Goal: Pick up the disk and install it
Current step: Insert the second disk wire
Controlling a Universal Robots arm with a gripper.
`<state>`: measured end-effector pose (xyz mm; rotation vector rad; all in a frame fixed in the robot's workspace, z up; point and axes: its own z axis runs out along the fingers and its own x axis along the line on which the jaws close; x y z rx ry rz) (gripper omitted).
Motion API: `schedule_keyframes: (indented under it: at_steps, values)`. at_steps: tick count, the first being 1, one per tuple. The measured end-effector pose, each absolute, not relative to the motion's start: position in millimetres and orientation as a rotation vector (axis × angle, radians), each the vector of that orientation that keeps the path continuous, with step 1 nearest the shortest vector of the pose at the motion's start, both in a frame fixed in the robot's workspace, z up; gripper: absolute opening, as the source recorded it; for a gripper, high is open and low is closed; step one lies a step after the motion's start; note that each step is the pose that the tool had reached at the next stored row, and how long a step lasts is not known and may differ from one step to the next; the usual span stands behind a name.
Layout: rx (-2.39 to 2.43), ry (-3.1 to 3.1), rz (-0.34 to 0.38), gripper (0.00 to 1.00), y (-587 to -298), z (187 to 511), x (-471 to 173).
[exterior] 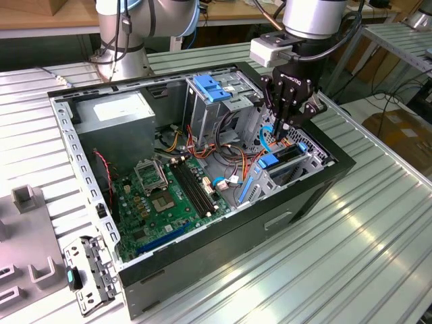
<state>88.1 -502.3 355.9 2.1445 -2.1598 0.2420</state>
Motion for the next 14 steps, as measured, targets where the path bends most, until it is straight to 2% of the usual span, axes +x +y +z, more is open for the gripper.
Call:
schedule_keyframes:
  at_steps: [14]
  values:
    - [2.201, -2.230, 0.211, 0.16, -525, 354, 77]
